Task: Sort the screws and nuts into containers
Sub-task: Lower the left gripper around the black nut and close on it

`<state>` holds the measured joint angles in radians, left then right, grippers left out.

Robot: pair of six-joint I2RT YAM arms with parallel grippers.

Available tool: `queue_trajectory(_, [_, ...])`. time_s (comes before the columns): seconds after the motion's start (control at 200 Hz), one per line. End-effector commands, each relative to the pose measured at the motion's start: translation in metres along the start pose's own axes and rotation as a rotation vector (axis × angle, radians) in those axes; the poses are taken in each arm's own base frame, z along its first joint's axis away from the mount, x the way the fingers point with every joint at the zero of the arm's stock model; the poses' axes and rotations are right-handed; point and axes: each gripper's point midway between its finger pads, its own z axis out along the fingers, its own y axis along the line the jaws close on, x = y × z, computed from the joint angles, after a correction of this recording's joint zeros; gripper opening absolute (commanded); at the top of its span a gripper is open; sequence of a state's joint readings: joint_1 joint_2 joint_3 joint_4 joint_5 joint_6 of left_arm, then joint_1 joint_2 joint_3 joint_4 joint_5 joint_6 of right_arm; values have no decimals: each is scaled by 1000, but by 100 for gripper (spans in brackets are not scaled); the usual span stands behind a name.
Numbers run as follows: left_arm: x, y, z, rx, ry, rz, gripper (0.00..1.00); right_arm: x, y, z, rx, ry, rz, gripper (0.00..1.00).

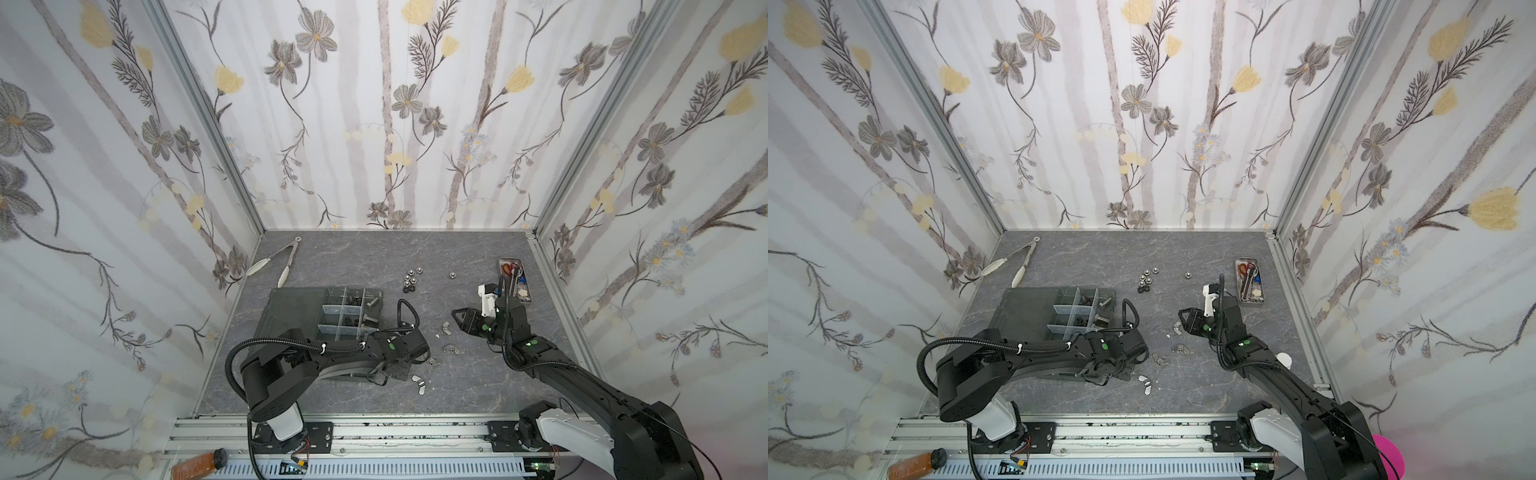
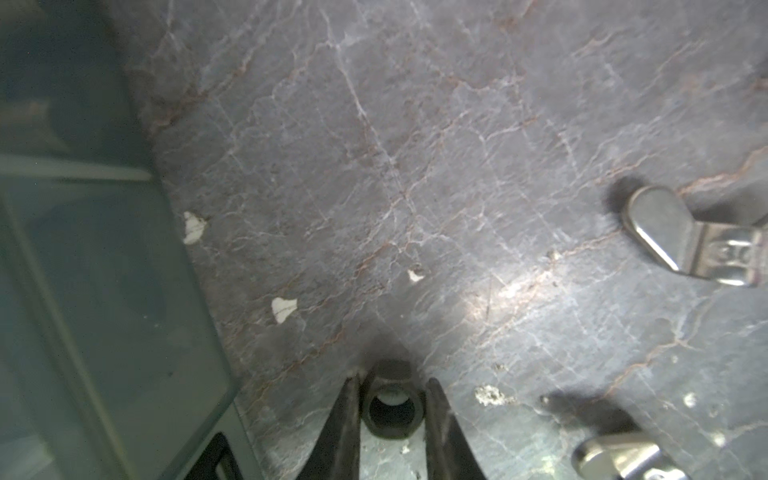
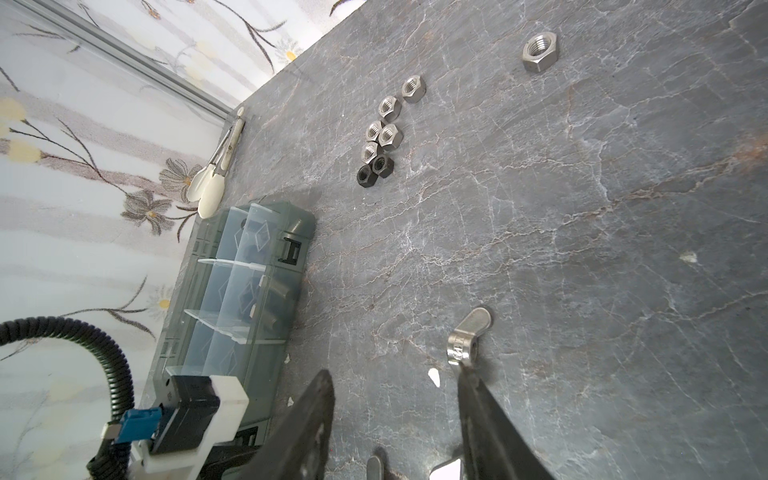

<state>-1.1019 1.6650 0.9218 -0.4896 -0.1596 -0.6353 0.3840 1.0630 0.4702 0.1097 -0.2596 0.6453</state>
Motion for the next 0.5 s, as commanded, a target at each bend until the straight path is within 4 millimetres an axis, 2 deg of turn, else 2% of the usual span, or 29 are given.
queue_trajectory(0.0, [-10,-1,-5,-4,-37,-8,21,-6,7,-2,-23,-15,-13,50])
queue_trajectory(0.165, [-22,-1,-18,8,-83,-26,20,-5,6,-3,-22,-14,-16,50])
queue_trajectory(0.3, [-36,3,-36,32,-134,-61,20,-4,6,-3,-23,-16,-15,50])
queue_trajectory(0.495, [-62,22,-65,64,-216,-131,20,0,5,-2,-28,-8,-17,50])
